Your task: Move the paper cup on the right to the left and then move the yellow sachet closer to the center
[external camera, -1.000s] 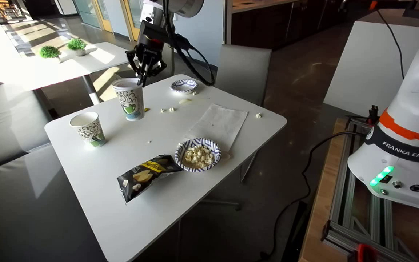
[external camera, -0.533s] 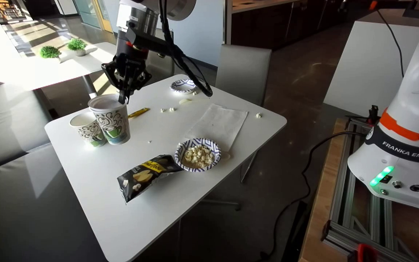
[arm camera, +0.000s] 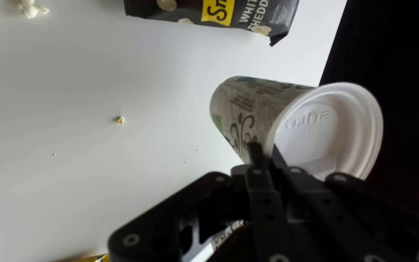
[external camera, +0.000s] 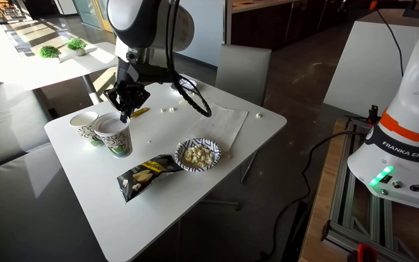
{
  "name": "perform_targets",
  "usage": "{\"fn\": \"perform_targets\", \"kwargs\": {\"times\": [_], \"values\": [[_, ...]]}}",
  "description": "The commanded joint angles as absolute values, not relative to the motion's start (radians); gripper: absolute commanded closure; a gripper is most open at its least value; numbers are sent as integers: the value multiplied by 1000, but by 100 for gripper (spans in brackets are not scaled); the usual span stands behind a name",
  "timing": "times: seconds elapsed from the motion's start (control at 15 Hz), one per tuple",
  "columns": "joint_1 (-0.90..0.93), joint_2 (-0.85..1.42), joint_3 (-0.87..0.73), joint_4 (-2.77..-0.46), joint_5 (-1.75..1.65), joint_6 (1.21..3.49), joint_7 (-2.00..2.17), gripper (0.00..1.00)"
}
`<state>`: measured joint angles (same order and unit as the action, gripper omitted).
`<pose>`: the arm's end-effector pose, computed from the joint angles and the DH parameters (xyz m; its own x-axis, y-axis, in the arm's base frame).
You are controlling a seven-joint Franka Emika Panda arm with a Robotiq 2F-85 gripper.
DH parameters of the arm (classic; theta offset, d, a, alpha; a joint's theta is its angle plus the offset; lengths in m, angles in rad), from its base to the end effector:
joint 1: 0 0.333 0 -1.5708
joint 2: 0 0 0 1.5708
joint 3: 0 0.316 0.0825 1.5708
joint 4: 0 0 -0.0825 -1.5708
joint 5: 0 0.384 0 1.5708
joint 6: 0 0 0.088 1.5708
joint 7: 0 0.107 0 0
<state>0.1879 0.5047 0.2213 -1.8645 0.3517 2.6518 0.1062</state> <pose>0.6191 0.2450 0.2791 0.9818 -0.0614 0.1796 0.0080 -0.9320 -0.3623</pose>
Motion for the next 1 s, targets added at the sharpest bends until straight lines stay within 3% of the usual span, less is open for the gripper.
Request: {"fn": "perform_targets", "kwargs": {"times": [0.0, 0.27, 0.33, 0.4, 0.93], "values": [[205, 565, 191, -1845, 297, 2692, 133, 99], [196, 611, 189, -1815, 287, 2635, 140, 99], [196, 618, 189, -1809, 286, 2633, 141, 78], [190, 622, 196, -1802, 290, 2624, 133, 68], [109, 471, 239, -1789, 396, 2441, 122, 9]]}}
